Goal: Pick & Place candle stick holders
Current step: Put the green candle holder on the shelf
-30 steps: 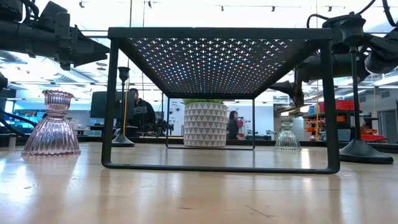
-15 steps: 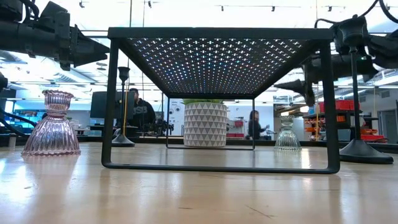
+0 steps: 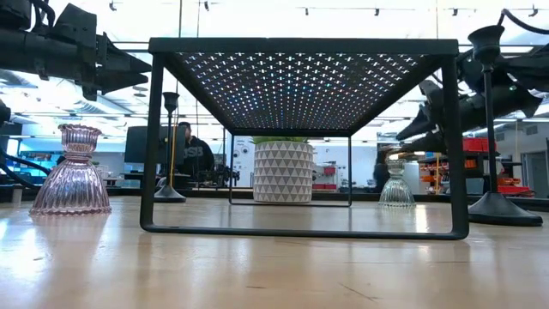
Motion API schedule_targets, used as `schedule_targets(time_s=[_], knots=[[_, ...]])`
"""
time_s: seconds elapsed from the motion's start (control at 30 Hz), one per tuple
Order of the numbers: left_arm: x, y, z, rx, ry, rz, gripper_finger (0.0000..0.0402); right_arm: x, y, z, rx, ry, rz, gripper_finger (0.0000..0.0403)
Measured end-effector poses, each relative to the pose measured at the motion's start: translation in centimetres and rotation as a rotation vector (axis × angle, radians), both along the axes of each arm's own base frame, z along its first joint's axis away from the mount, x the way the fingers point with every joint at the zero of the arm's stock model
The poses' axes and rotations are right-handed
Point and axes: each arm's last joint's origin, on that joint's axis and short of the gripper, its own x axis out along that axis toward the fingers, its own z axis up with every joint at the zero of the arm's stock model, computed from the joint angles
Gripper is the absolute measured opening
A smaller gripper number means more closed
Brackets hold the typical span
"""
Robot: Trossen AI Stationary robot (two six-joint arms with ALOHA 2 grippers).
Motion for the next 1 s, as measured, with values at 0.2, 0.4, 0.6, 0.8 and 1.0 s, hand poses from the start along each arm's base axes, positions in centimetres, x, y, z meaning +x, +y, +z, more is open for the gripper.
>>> schedule_targets(time_s=[0.2,0.4,0.6,0.8,1.0], knots=[[0.0,0.0,0.0,0.000,0.000,0.001,0.0197,0.0,-0.1,0.2,-0.075,0.020,0.015,0.0160],[0.0,0.0,0.0,0.000,0.000,0.001,0.0197,-0.2,0.1,-0.5,-0.081,0.100,0.016,0.0227],[0.0,0.0,0.0,0.000,0.000,0.001,0.0197,0.1,0.4,-0.6,-0.074,0.114,0.034,0.0289],[0.0,0.0,0.0,0.001,0.000,0.001,0.0197,0.6,1.1,-0.9,-0.125,0.191,0.043,0.0306],[0.0,0.0,0.0,0.001,0.000,0.001,0.0197,1.3,1.5,-1.4,-0.172,0.275,0.033,0.0302]])
